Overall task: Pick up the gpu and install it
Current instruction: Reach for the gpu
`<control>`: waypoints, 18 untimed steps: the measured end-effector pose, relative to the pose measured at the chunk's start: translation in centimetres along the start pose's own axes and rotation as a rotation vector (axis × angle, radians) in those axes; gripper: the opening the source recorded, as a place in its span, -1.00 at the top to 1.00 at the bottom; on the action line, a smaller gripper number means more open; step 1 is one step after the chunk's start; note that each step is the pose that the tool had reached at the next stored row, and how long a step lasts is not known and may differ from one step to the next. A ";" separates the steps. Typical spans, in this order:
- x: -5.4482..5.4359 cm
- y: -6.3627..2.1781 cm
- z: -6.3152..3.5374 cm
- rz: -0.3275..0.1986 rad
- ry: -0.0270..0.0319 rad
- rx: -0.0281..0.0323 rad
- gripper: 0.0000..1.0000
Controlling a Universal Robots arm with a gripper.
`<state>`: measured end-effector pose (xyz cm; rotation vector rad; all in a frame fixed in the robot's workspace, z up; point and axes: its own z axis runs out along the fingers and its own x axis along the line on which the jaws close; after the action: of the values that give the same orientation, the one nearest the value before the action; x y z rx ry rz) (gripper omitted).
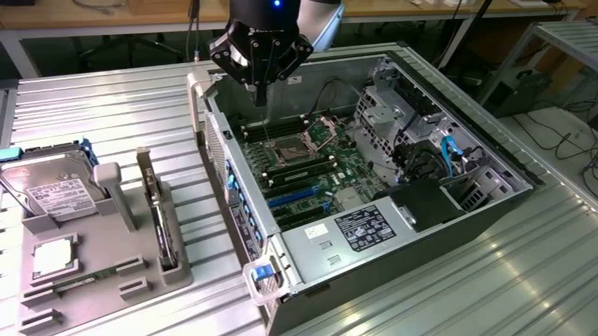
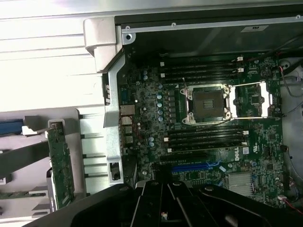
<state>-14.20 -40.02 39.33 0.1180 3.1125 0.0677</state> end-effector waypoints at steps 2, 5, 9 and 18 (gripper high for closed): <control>0.1 -0.02 0.00 0.000 0.0000 0.0000 0.79; 0.3 -0.04 -0.01 0.000 0.0000 0.0000 0.79; 0.6 -0.07 -0.01 0.000 0.0000 -0.0001 0.79; 1.0 -0.14 -0.03 0.000 0.0000 0.0000 0.79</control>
<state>-15.20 -40.09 39.33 0.1180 3.1125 0.0676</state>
